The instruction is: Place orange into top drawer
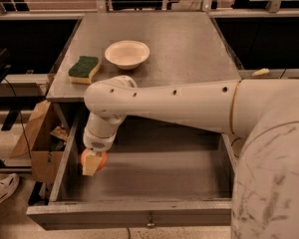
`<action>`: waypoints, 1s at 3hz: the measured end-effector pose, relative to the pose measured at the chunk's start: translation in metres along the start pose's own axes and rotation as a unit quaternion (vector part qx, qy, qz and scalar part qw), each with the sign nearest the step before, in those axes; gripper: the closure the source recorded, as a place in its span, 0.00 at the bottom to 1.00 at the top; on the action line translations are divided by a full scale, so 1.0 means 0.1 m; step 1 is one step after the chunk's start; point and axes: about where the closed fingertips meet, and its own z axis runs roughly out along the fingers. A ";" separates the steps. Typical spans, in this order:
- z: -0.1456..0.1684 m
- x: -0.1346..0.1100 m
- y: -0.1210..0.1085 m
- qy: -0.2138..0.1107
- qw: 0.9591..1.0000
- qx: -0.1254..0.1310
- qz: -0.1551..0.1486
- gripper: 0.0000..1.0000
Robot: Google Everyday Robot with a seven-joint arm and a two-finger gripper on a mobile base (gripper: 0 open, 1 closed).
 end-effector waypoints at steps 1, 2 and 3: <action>0.05 0.14 -0.02 0.015 1.000 0.011 0.010 0.58; 0.06 0.24 -0.04 0.022 0.999 0.020 0.022 0.36; 0.06 0.24 -0.05 0.023 0.999 0.021 0.023 0.11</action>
Offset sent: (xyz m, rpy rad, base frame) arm 0.0107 -0.0297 -0.0188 -0.0620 -0.0357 -0.0916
